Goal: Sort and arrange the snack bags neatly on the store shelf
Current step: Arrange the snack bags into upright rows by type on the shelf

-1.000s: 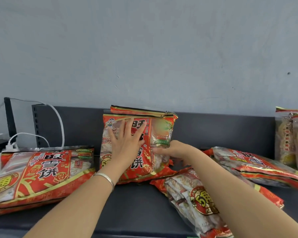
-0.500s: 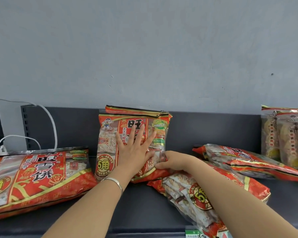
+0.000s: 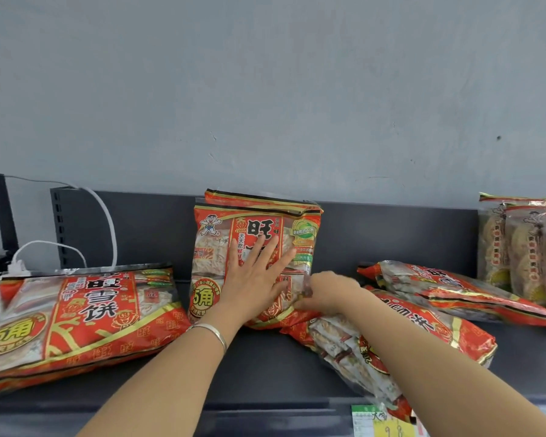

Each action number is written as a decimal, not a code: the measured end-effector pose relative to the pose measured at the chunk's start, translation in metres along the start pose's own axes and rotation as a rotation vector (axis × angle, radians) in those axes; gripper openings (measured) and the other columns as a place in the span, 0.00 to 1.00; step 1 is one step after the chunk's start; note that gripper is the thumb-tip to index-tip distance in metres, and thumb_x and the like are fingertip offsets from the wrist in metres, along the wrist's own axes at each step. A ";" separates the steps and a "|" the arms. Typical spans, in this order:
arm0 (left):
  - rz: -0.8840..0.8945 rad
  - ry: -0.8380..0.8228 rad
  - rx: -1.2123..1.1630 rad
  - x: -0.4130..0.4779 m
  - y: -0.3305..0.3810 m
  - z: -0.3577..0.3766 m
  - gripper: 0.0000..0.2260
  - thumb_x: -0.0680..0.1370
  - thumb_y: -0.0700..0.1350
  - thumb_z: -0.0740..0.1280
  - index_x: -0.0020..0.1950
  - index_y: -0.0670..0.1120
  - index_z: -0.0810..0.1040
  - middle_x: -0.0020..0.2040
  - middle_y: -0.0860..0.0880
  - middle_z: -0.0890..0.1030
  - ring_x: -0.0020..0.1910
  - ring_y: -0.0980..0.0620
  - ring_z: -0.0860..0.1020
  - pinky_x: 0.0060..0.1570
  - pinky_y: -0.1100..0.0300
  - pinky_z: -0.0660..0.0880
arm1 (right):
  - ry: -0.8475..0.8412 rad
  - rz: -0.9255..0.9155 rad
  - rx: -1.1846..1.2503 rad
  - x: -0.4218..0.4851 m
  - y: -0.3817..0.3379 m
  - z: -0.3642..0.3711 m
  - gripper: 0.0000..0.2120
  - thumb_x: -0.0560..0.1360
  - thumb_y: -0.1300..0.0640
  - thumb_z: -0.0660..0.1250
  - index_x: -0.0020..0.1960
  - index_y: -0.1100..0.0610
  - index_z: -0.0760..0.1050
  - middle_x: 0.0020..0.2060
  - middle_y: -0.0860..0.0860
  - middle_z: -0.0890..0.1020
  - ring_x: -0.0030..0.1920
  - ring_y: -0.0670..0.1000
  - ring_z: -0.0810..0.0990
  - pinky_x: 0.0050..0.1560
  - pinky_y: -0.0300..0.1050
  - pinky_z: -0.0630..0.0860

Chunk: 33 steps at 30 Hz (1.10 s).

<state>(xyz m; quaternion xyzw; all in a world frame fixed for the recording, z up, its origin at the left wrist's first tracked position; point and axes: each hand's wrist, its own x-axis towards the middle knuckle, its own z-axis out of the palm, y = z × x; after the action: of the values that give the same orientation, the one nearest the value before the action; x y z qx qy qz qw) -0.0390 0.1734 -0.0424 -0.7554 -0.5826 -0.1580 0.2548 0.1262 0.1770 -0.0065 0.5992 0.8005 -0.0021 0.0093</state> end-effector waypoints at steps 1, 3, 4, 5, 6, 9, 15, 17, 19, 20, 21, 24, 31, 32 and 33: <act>0.007 0.017 -0.029 -0.005 -0.003 -0.003 0.27 0.81 0.58 0.51 0.77 0.59 0.42 0.78 0.51 0.43 0.77 0.48 0.40 0.70 0.38 0.35 | 0.093 0.019 -0.069 -0.006 -0.004 -0.004 0.21 0.75 0.37 0.62 0.58 0.53 0.75 0.50 0.50 0.79 0.53 0.55 0.79 0.47 0.48 0.75; -0.002 0.064 -0.062 -0.016 -0.011 -0.012 0.24 0.81 0.53 0.55 0.77 0.56 0.53 0.78 0.51 0.55 0.77 0.49 0.49 0.73 0.43 0.41 | 0.271 0.005 -0.182 -0.016 -0.013 -0.010 0.15 0.78 0.43 0.61 0.55 0.52 0.75 0.44 0.50 0.78 0.49 0.55 0.80 0.42 0.46 0.73; -0.021 0.084 -0.072 -0.022 -0.015 -0.016 0.23 0.81 0.51 0.56 0.76 0.55 0.57 0.76 0.51 0.60 0.76 0.49 0.53 0.74 0.46 0.45 | 0.338 -0.024 -0.198 -0.020 -0.019 -0.011 0.12 0.79 0.46 0.59 0.55 0.53 0.75 0.43 0.50 0.77 0.48 0.55 0.81 0.41 0.46 0.72; -0.049 0.093 -0.080 -0.029 -0.019 -0.020 0.22 0.81 0.50 0.57 0.75 0.54 0.60 0.74 0.52 0.63 0.75 0.50 0.57 0.74 0.47 0.49 | 0.392 -0.061 -0.182 -0.024 -0.025 -0.011 0.11 0.80 0.49 0.58 0.54 0.53 0.75 0.42 0.50 0.77 0.48 0.55 0.81 0.40 0.46 0.72; -0.082 0.096 -0.089 -0.036 -0.024 -0.025 0.21 0.81 0.49 0.57 0.74 0.54 0.62 0.73 0.53 0.65 0.74 0.50 0.59 0.73 0.49 0.52 | 0.427 -0.106 -0.141 -0.027 -0.031 -0.010 0.11 0.80 0.49 0.57 0.54 0.54 0.75 0.42 0.50 0.78 0.47 0.55 0.81 0.40 0.47 0.72; -0.162 0.082 -0.072 -0.063 -0.038 -0.037 0.18 0.81 0.49 0.57 0.72 0.54 0.65 0.70 0.55 0.68 0.71 0.52 0.63 0.69 0.54 0.58 | 0.441 -0.309 -0.022 -0.031 -0.052 -0.004 0.13 0.80 0.48 0.56 0.54 0.56 0.74 0.48 0.51 0.79 0.50 0.56 0.80 0.42 0.49 0.74; -0.404 0.066 0.011 -0.122 -0.072 -0.062 0.18 0.80 0.50 0.58 0.71 0.55 0.67 0.68 0.54 0.72 0.68 0.51 0.68 0.64 0.54 0.63 | 0.377 -0.574 0.132 -0.035 -0.104 0.006 0.16 0.79 0.49 0.60 0.64 0.54 0.72 0.59 0.52 0.76 0.58 0.56 0.77 0.52 0.51 0.76; -0.483 0.039 0.055 -0.141 -0.086 -0.069 0.18 0.80 0.51 0.58 0.71 0.55 0.67 0.68 0.53 0.72 0.67 0.50 0.69 0.63 0.53 0.64 | 0.334 -0.619 0.176 -0.034 -0.123 0.008 0.18 0.79 0.49 0.61 0.65 0.54 0.73 0.62 0.54 0.75 0.60 0.57 0.76 0.54 0.50 0.74; -0.596 0.012 0.063 -0.157 -0.103 -0.076 0.19 0.80 0.52 0.58 0.70 0.54 0.67 0.68 0.53 0.71 0.68 0.50 0.68 0.64 0.51 0.64 | 0.279 -0.641 0.209 -0.032 -0.142 0.008 0.20 0.79 0.49 0.61 0.68 0.54 0.71 0.64 0.55 0.74 0.61 0.57 0.75 0.59 0.51 0.74; -0.659 0.000 0.052 -0.163 -0.112 -0.079 0.19 0.80 0.53 0.58 0.70 0.54 0.67 0.68 0.52 0.71 0.68 0.49 0.68 0.64 0.50 0.64 | 0.254 -0.644 0.216 -0.031 -0.151 0.008 0.20 0.79 0.49 0.61 0.69 0.55 0.70 0.63 0.56 0.73 0.61 0.58 0.75 0.60 0.51 0.73; -0.722 -0.014 0.031 -0.168 -0.122 -0.082 0.19 0.79 0.54 0.58 0.70 0.54 0.67 0.69 0.51 0.70 0.69 0.48 0.67 0.65 0.48 0.64 | 0.236 -0.644 0.220 -0.029 -0.160 0.008 0.21 0.79 0.49 0.60 0.69 0.55 0.69 0.63 0.57 0.73 0.61 0.58 0.75 0.61 0.51 0.73; -0.893 -0.097 -0.062 -0.182 -0.149 -0.088 0.22 0.78 0.56 0.59 0.71 0.54 0.65 0.71 0.47 0.67 0.69 0.43 0.65 0.64 0.45 0.65 | 0.188 -0.597 0.280 -0.021 -0.187 0.007 0.22 0.80 0.47 0.60 0.69 0.58 0.68 0.61 0.58 0.73 0.58 0.58 0.76 0.59 0.50 0.73; -1.146 -0.174 -0.787 -0.184 -0.208 -0.081 0.26 0.75 0.55 0.68 0.70 0.48 0.68 0.67 0.45 0.74 0.64 0.44 0.73 0.63 0.50 0.71 | -0.054 -0.376 0.504 0.003 -0.226 0.013 0.31 0.80 0.42 0.56 0.76 0.59 0.58 0.72 0.56 0.68 0.70 0.57 0.69 0.66 0.49 0.67; -1.175 -0.153 -0.861 -0.182 -0.211 -0.082 0.25 0.76 0.54 0.68 0.69 0.45 0.68 0.66 0.45 0.74 0.63 0.44 0.73 0.60 0.53 0.72 | -0.075 -0.344 0.547 0.006 -0.229 0.013 0.31 0.80 0.42 0.56 0.76 0.59 0.58 0.72 0.56 0.68 0.69 0.57 0.69 0.66 0.49 0.67; -1.231 -0.132 -0.927 -0.181 -0.214 -0.081 0.25 0.76 0.53 0.68 0.68 0.43 0.68 0.65 0.44 0.74 0.63 0.44 0.73 0.54 0.55 0.73 | -0.096 -0.314 0.597 0.008 -0.232 0.013 0.31 0.80 0.41 0.56 0.76 0.59 0.57 0.72 0.56 0.68 0.69 0.57 0.69 0.67 0.49 0.67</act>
<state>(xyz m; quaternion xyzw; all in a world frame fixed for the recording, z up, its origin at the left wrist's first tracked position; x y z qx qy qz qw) -0.2885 0.0235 -0.0294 -0.3327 -0.7860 -0.4536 -0.2564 -0.0982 0.1196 -0.0217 0.4442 0.8457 -0.2660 -0.1293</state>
